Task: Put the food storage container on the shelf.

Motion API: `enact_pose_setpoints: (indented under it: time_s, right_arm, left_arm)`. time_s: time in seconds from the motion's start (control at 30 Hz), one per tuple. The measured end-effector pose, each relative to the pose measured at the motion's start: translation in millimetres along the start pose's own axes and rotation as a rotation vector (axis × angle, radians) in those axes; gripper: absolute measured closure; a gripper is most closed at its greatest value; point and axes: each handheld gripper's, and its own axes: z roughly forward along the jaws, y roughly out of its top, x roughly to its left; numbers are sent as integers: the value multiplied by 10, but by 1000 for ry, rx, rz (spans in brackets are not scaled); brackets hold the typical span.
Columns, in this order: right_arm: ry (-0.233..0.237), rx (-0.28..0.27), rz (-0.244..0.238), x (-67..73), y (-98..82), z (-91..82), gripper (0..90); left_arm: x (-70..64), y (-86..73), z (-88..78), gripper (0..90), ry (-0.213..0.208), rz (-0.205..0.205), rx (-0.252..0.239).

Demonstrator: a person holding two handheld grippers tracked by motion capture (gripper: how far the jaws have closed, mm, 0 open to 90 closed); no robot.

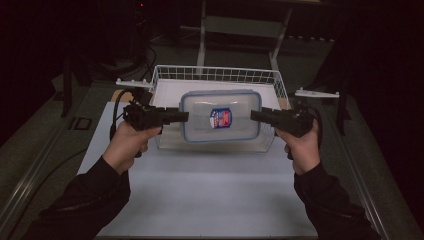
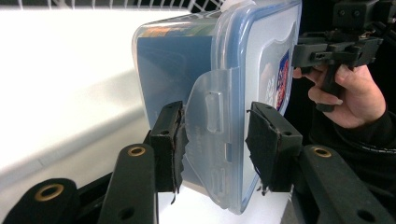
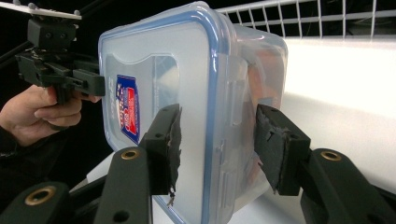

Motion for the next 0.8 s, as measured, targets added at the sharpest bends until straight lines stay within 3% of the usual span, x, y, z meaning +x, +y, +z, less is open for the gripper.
enact_pose_setpoints:
  time_s: [0.13,0.3,0.53,0.8]
  right_arm:
    - [-9,-12,2,-40,165,54,519]
    - [-21,-13,19,-150,284,142,518]
    - [-39,-8,55,-311,333,256,517]
    - [-46,-5,74,-374,380,299,517]
  left_arm:
    - [51,126,5,566,11,-1,-15]
    - [208,305,87,562,24,-7,-22]
    - [419,389,222,556,13,-55,-9]
    - [522,435,257,553,2,-82,-22]
